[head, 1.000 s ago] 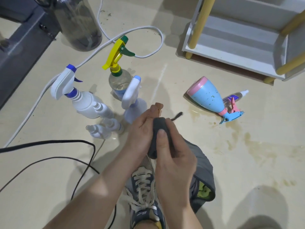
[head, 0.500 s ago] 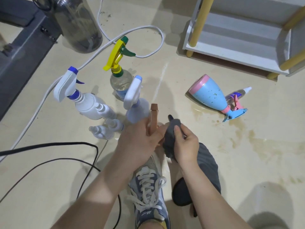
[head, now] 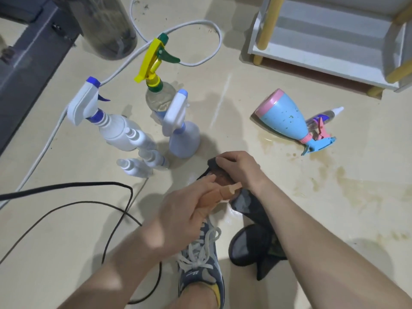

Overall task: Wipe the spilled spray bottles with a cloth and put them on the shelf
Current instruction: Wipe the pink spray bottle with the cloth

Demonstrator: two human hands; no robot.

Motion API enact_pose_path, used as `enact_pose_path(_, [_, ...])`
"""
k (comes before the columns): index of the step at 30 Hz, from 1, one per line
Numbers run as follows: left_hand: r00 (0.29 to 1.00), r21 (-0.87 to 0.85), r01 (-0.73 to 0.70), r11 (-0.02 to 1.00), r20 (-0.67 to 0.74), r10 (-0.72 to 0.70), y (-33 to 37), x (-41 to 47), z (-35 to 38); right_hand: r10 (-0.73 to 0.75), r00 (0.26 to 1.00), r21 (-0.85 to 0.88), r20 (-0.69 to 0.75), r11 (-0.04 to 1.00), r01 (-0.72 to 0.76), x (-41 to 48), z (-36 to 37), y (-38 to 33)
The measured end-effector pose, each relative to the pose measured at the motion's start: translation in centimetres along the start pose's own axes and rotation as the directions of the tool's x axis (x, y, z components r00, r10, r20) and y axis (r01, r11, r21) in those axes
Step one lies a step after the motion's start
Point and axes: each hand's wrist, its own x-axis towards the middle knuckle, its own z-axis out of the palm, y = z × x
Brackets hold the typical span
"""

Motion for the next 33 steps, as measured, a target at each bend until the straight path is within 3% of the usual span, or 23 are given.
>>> enact_pose_path(2, [0.996, -0.030, 0.015, 0.999, -0.087, -0.018, -0.4, 0.5, -0.2, -0.001, 0.993, -0.009, -0.115, 1.000, 0.000, -1.1, 0.5, 0.3])
enact_pose_path(5, [0.985, -0.013, 0.057, 0.998, -0.162, -0.058, -0.4, 1.9, -0.6, -0.124, 0.937, 0.267, -0.327, 0.939, 0.218, -5.1, 2.4, 1.3])
enact_pose_path(8, [0.957, -0.038, 0.111, 0.993, -0.265, -0.117, 0.8, 2.7, 0.3, -0.197, 0.867, 0.307, -0.458, 0.880, 0.362, -7.7, 5.8, 1.3])
enact_pose_path(10, [0.928, -0.206, 0.154, 0.966, -0.306, -0.213, 2.3, 2.6, 0.9, -0.154, 0.860, 0.382, -0.487, 0.848, 0.368, -7.9, 7.5, 0.8])
enact_pose_path(12, [0.918, -0.436, 0.211, 0.875, -0.219, -0.331, 3.6, 2.1, 1.3, -0.120, 0.866, 0.457, -0.486, 0.810, 0.368, -7.2, 7.2, 0.5])
enact_pose_path(15, [0.901, -0.502, 0.278, 0.819, -0.159, -0.403, 3.8, 1.3, 0.8, -0.180, 0.887, 0.426, -0.424, 0.825, 0.371, -5.9, 5.2, 0.8])
enact_pose_path(16, [0.900, -0.378, 0.240, 0.894, -0.260, -0.351, 3.6, 0.9, 0.2, -0.201, 0.896, 0.405, -0.395, 0.838, 0.366, -5.5, 4.8, 0.6])
enact_pose_path(17, [0.907, -0.162, 0.151, 0.975, -0.370, -0.203, 3.5, 0.6, -0.6, -0.204, 0.905, 0.384, -0.374, 0.854, 0.351, -5.0, 4.6, 0.5])
enact_pose_path(18, [0.909, 0.119, 0.028, 0.992, -0.416, 0.025, 3.5, 0.5, -1.2, -0.205, 0.910, 0.370, -0.360, 0.864, 0.341, -4.6, 4.5, 0.4])
enact_pose_path(19, [0.897, 0.439, -0.093, 0.894, -0.352, 0.266, 3.4, 0.5, -1.7, -0.204, 0.914, 0.370, -0.351, 0.866, 0.336, -4.3, 4.5, 0.4])
enact_pose_path(20, [0.882, 0.679, -0.196, 0.707, -0.193, 0.429, 3.4, 0.9, -2.0, -0.202, 0.916, 0.380, -0.348, 0.862, 0.335, -4.1, 4.5, 0.5])
enact_pose_path(21, [0.869, 0.812, -0.261, 0.522, -0.038, 0.493, 3.1, 1.7, -2.4, -0.195, 0.916, 0.399, -0.349, 0.854, 0.334, -3.9, 4.5, 0.6])
enact_pose_path(24, [0.885, 0.901, -0.358, 0.244, 0.245, 0.396, 2.6, 3.6, -3.5, -0.072, 0.937, 0.543, -0.341, 0.798, 0.259, -3.3, 4.8, 1.0])
enact_pose_path(27, [0.847, 0.885, -0.442, 0.146, 0.359, 0.392, 5.1, 6.2, -3.9, 0.158, 0.925, 0.734, -0.347, 0.660, 0.162, -3.1, 5.1, 1.4])
enact_pose_path(28, [0.856, 0.872, -0.458, 0.173, 0.380, 0.350, 5.8, 6.9, -3.4, 0.210, 0.908, 0.768, -0.363, 0.619, 0.164, -3.4, 4.9, 1.4])
enact_pose_path(30, [0.924, 0.866, -0.382, 0.322, 0.353, 0.146, 6.5, 7.4, -2.4, 0.248, 0.868, 0.768, -0.431, 0.606, 0.208, -4.8, 4.4, 0.7])
enact_pose_path(32, [0.954, 0.818, -0.298, 0.493, 0.271, 0.128, 7.0, 7.1, -2.2, 0.192, 0.840, 0.708, -0.508, 0.648, 0.280, -6.2, 4.3, -0.3])
enact_pose_path(33, [0.971, 0.822, -0.238, 0.517, 0.194, 0.139, 7.0, 7.2, -1.9, 0.126, 0.827, 0.649, -0.548, 0.688, 0.326, -6.8, 4.4, -0.8])
